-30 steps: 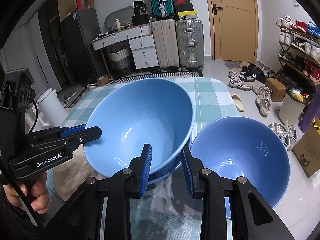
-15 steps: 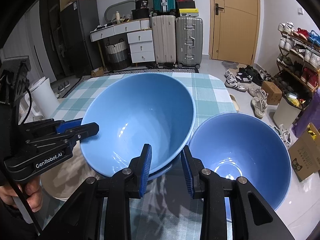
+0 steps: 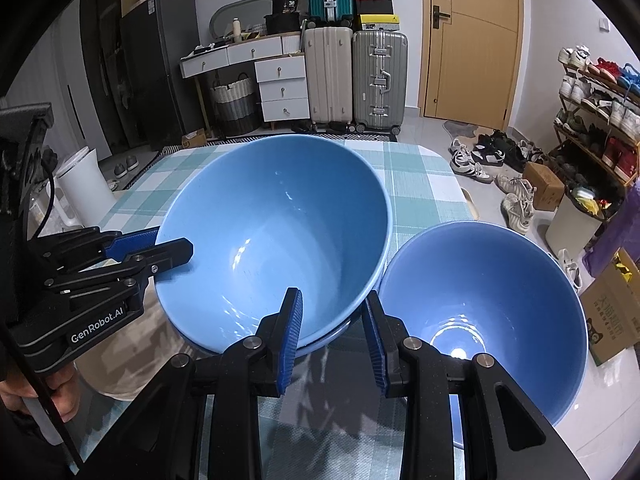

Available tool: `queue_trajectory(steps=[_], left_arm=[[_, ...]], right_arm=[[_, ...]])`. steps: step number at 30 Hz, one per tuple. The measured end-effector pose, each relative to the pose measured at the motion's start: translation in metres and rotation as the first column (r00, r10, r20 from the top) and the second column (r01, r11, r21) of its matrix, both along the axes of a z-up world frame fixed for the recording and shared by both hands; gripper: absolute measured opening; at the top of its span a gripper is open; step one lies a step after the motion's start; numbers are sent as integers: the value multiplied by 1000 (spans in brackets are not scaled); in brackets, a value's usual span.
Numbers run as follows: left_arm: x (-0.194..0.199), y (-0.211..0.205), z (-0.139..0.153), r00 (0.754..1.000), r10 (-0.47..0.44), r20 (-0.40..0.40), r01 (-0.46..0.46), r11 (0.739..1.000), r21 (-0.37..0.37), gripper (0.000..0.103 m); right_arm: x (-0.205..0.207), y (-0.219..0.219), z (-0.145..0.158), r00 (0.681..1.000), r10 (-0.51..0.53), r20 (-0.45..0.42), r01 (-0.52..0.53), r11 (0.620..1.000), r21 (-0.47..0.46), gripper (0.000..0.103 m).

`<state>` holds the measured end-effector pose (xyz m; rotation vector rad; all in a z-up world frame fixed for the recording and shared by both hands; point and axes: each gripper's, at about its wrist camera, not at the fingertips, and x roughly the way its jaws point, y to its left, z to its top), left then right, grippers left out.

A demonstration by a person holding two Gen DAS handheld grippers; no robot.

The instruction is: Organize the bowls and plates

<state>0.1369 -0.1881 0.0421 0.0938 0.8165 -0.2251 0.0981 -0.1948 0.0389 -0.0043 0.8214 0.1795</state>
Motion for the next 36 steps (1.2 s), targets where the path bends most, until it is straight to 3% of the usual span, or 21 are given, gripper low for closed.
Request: queue_trajectory(steps=[8, 14, 21, 23, 25, 26, 31, 36], left_arm=[[1, 1, -4, 1000, 12, -11, -12, 1000, 11, 22], [4, 9, -7, 999, 14, -35, -15, 1000, -27, 22], [3, 12, -10, 997, 25, -73, -28, 999, -38, 49], [0, 12, -8, 997, 25, -73, -28, 999, -39, 57], [-3, 12, -6, 997, 29, -73, -32, 999, -44, 71], [-5, 12, -5, 997, 30, -70, -33, 998, -47, 77], [-11, 9, 3, 998, 28, -64, -31, 998, -49, 83], [-18, -2, 10, 999, 8, -51, -10, 999, -53, 102]], right_arm=[[0, -4, -5, 1000, -1, -5, 1, 1000, 14, 32], [-1, -2, -7, 1000, 3, -6, -3, 1000, 10, 35], [-6, -3, -4, 1000, 24, 7, -24, 999, 22, 50], [-9, -4, -1, 999, 15, 28, -16, 1000, 13, 59], [-14, -8, 3, 999, 10, 52, -11, 1000, 18, 78], [-17, -12, 6, 998, 7, 64, -9, 999, 32, 80], [-25, -24, 16, 996, -21, 87, 18, 999, 33, 99], [-39, -43, 24, 989, -59, 137, 48, 996, 82, 102]])
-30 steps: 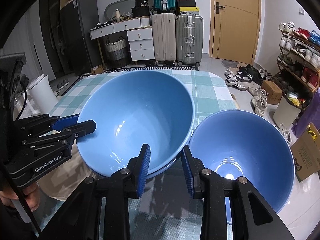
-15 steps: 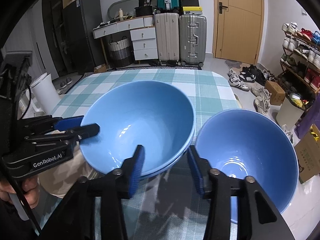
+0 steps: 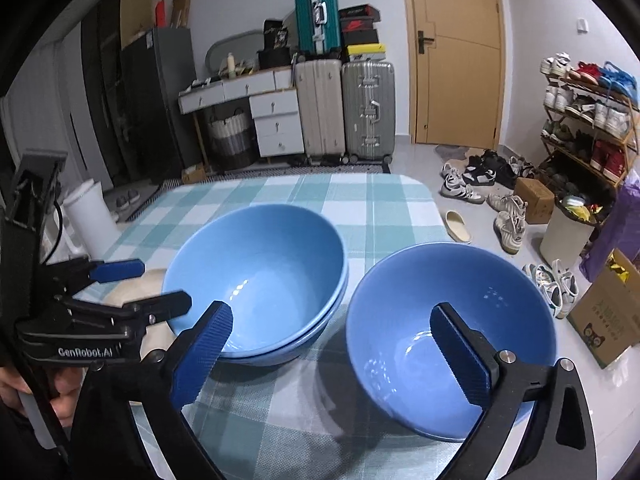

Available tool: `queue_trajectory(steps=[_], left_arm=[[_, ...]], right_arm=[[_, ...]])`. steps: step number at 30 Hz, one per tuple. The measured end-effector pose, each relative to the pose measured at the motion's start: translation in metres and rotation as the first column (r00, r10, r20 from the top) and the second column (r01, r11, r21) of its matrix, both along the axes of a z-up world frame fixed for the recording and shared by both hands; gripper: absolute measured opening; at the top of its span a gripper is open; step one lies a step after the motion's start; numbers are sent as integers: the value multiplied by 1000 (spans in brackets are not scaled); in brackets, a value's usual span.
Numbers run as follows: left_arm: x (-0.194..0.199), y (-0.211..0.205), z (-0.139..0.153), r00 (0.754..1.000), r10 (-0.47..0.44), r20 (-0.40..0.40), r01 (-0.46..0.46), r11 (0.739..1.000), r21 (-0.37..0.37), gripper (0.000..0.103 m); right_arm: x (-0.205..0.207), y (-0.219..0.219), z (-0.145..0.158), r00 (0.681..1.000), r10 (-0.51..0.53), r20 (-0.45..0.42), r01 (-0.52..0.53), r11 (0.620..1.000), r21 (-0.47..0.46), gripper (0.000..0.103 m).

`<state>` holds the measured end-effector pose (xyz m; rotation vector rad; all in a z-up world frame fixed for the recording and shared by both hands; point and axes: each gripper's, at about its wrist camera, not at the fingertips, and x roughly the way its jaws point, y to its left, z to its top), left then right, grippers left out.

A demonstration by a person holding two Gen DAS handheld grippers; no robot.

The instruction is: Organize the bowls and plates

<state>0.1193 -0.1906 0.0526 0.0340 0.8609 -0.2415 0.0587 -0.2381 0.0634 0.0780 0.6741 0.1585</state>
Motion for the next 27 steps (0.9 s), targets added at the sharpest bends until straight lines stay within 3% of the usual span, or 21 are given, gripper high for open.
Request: queue_trajectory(steps=[13, 24, 27], left_arm=[[-19, -43, 12, 999, -48, 1, 48, 998, -35, 102], [-33, -65, 18, 996, -90, -13, 87, 987, -135, 102], [-39, -71, 21, 992, -124, -9, 120, 977, -176, 95]], right_arm=[[-42, -59, 24, 991, -101, 90, 95, 993, 73, 102], [-64, -95, 35, 983, -169, 74, 161, 982, 101, 102], [-63, -104, 31, 982, -183, 56, 176, 978, 113, 102]])
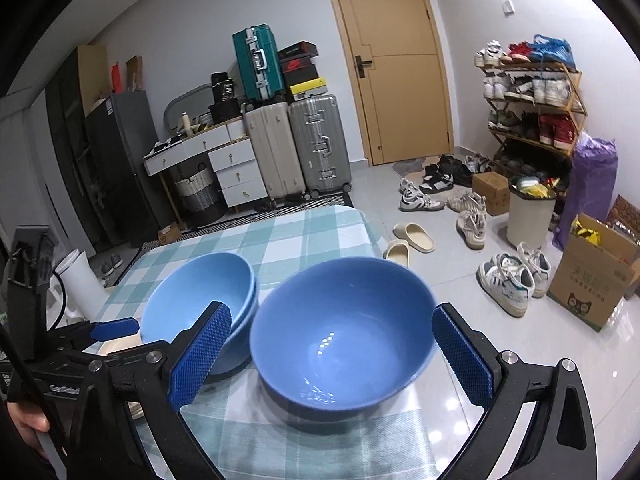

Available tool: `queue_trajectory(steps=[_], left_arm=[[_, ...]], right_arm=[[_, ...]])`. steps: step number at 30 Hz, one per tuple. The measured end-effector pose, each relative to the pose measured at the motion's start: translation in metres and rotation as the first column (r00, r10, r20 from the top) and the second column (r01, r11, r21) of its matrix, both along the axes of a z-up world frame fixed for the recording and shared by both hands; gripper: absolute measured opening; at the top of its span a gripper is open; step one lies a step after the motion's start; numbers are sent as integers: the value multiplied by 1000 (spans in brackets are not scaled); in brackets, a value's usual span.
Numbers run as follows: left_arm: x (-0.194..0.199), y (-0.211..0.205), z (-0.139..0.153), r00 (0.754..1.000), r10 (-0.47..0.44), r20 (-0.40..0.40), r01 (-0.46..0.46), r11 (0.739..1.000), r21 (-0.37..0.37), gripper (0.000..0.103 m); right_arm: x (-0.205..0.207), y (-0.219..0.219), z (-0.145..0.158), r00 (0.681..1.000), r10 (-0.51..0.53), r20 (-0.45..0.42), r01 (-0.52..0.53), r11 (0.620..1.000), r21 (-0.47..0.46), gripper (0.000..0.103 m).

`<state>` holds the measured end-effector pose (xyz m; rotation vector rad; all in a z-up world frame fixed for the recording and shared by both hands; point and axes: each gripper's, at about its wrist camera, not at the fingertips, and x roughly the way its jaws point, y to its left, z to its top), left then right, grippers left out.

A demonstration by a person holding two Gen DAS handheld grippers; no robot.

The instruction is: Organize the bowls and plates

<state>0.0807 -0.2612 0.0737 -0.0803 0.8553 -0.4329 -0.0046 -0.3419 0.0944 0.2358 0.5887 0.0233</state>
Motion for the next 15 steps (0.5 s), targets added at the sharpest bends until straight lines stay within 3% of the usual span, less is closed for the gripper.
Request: queue_trajectory(steps=[3, 8, 12, 15], left_arm=[[-4, -8, 1, 998, -58, -14, 58, 998, -34, 78], [-9, -28, -1, 992, -121, -29, 119, 991, -56, 65], [-6, -44, -8, 987, -150, -66, 144, 987, -75, 57], [-4, -57, -14, 982, -167, -83, 160, 984, -76, 56]], right_arm=[[0, -10, -4, 1000, 3, -15, -3, 1000, 24, 102], [1, -23, -11, 1000, -15, -24, 17, 998, 56, 101], [5, -29, -19, 998, -34, -49, 36, 997, 61, 81], [8, -33, -26, 997, -43, -66, 48, 996, 72, 79]])
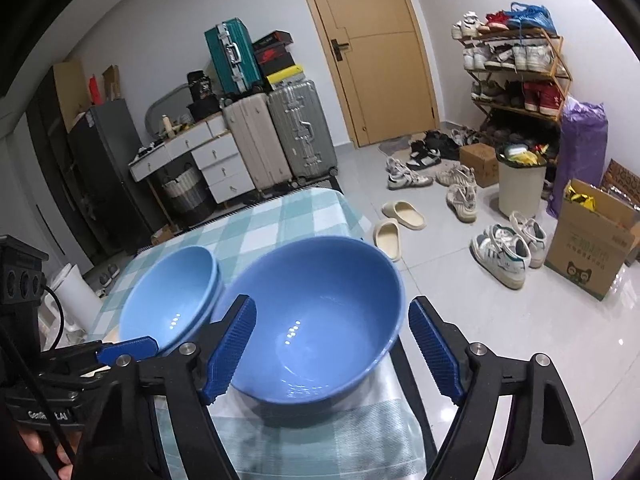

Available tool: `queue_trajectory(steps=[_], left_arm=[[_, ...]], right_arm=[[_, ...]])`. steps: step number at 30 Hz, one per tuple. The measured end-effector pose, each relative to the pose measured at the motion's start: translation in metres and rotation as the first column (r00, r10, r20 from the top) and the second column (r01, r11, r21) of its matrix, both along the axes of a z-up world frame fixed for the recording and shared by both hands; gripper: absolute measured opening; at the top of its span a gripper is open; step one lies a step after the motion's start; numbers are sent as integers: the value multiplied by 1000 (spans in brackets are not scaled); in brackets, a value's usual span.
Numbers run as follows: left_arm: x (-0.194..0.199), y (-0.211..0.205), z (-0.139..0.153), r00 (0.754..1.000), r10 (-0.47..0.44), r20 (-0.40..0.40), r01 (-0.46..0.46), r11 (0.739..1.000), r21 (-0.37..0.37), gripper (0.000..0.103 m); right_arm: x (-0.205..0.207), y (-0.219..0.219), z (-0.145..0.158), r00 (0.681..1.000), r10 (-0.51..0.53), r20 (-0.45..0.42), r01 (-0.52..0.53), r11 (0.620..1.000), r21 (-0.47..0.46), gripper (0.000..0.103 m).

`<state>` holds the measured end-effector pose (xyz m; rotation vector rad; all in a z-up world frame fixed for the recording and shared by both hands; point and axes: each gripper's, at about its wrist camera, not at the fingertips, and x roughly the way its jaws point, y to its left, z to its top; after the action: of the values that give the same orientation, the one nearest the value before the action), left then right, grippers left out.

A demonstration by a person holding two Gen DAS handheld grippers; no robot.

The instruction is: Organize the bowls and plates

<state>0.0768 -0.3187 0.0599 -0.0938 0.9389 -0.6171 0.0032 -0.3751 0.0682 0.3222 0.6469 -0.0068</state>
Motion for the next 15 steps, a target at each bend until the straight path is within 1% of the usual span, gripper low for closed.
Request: queue_trajectory(steps=[1, 2, 6, 8, 11, 15], left_arm=[[1, -4, -2, 1000, -1, -4, 1, 1000, 5, 56], [2, -7, -4, 1000, 1, -10, -1, 1000, 9, 56], [9, -17, -16, 999, 17, -39, -16, 1000, 11, 56], [14, -21, -21, 999, 25, -42, -24, 1000, 18, 56], [21, -26, -28, 998, 41, -52, -39, 999, 30, 56], [28, -31, -34, 997, 49, -52, -47, 998, 37, 56]], right_arm=[[1, -1, -3, 1000, -3, -6, 3, 1000, 4, 75], [2, -2, -4, 1000, -6, -10, 6, 1000, 3, 73], [8, -7, -14, 1000, -11, -29, 11, 1000, -1, 72], [11, -9, -19, 999, -17, -40, 17, 1000, 0, 67], [13, -11, -25, 999, -20, -50, 20, 1000, -2, 65], [16, -13, -32, 998, -24, -61, 24, 1000, 2, 57]])
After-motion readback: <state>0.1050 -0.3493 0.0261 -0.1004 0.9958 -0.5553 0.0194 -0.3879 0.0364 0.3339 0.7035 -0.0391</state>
